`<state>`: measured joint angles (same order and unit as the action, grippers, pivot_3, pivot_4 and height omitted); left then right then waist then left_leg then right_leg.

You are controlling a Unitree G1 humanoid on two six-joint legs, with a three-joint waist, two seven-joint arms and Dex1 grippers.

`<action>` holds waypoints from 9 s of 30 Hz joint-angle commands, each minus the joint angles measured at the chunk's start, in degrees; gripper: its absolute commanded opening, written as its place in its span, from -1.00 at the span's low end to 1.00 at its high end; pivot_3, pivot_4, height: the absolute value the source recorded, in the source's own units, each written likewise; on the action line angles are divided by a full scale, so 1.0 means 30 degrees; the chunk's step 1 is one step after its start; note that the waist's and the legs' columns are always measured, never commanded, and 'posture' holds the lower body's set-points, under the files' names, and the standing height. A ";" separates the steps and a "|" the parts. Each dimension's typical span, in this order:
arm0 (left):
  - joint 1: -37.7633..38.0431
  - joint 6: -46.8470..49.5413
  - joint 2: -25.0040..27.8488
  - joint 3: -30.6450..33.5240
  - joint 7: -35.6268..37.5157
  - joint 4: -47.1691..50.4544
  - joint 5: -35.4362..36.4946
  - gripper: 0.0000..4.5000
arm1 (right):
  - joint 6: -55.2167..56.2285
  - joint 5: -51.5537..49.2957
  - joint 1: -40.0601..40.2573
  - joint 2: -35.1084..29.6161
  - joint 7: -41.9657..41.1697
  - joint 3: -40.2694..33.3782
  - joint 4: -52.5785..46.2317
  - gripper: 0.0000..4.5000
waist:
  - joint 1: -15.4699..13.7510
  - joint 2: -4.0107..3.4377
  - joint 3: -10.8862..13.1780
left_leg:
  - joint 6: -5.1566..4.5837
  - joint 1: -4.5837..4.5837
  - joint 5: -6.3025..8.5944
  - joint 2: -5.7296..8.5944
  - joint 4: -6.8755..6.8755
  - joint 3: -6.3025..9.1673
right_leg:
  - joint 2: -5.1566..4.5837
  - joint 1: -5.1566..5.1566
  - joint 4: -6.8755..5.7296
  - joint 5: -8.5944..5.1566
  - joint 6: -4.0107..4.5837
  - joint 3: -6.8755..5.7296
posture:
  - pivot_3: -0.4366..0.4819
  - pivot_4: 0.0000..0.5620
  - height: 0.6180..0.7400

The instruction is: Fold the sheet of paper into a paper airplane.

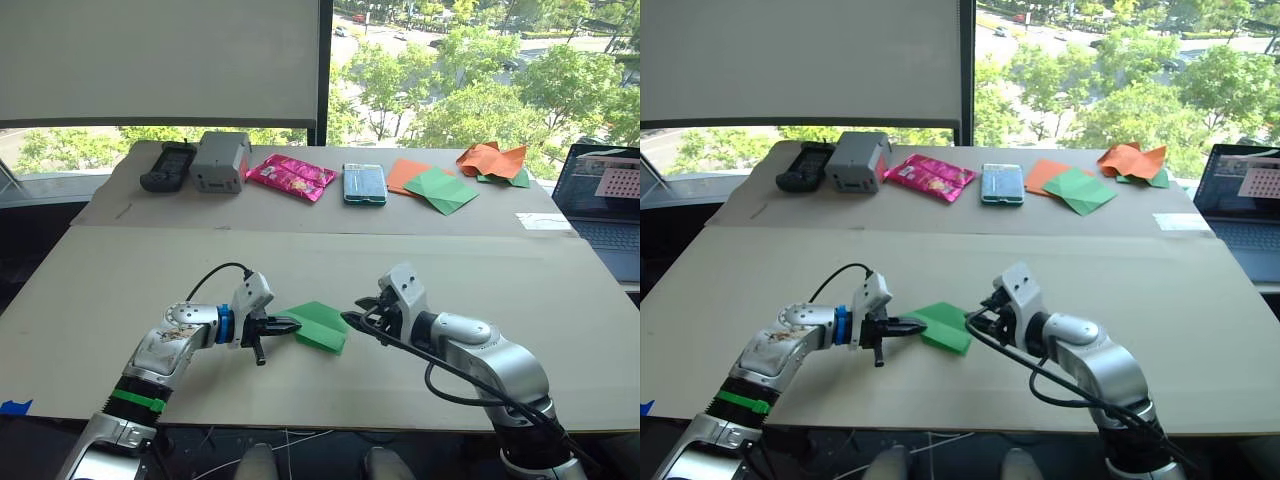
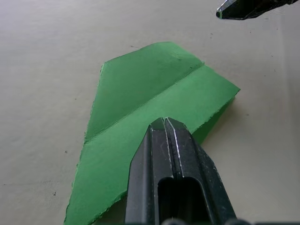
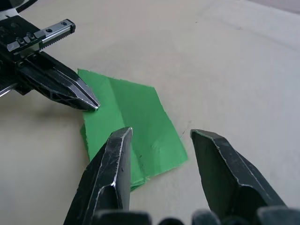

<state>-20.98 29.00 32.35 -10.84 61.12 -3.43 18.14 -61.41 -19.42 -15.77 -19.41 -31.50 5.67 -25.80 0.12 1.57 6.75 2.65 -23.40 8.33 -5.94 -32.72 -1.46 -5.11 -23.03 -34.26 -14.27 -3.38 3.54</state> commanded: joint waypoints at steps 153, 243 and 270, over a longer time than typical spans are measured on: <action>0.0273 -0.0708 0.0488 0.0684 -0.0636 -0.1739 -0.0829 -1.00 | 0.9825 0.9107 -0.3076 0.2893 -0.3284 0.6249 0.6473 -0.99 | 0.0214 -0.0032 -0.0009 | -0.0001 0.0085 0.0006 0.0015 -0.0029 0.0014 | 0.0007 -0.0015 -0.0239 0.0019 -0.0039 0.0008 | -0.05 -0.47 0.67; -0.1804 -0.1022 -0.0927 -0.0968 -0.0354 -0.3226 -0.2020 -1.00 | 0.5865 0.7281 -0.1437 0.0258 -0.1759 0.8794 0.5064 -0.99 | 0.0178 -0.0034 -0.0173 | 0.0007 0.0077 0.0013 0.0019 -0.0008 0.0029 | -0.0005 -0.0040 -0.0174 0.0009 -0.0044 0.0005 | -0.05 -0.47 0.67; 0.0319 -0.2283 0.1758 0.0605 0.0003 -0.5773 -0.3045 -1.00 | 0.5328 0.6981 -0.1785 0.0302 -0.1768 0.8791 0.4827 -0.99 | 0.0374 -0.0075 -0.0265 | 0.0077 0.0256 0.0107 0.0013 0.0007 0.0057 | -0.0015 -0.0032 -0.0184 0.0005 -0.0039 0.0005 | -0.05 -0.47 0.67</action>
<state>-22.17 20.87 35.95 -8.57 63.07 -15.08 11.79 -42.77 1.02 -21.97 -17.33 -36.53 31.06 -12.99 1.25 1.34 5.96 2.89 -22.60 8.67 -5.90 -32.70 -1.28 -5.15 -23.13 -34.81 -14.26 -3.50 3.56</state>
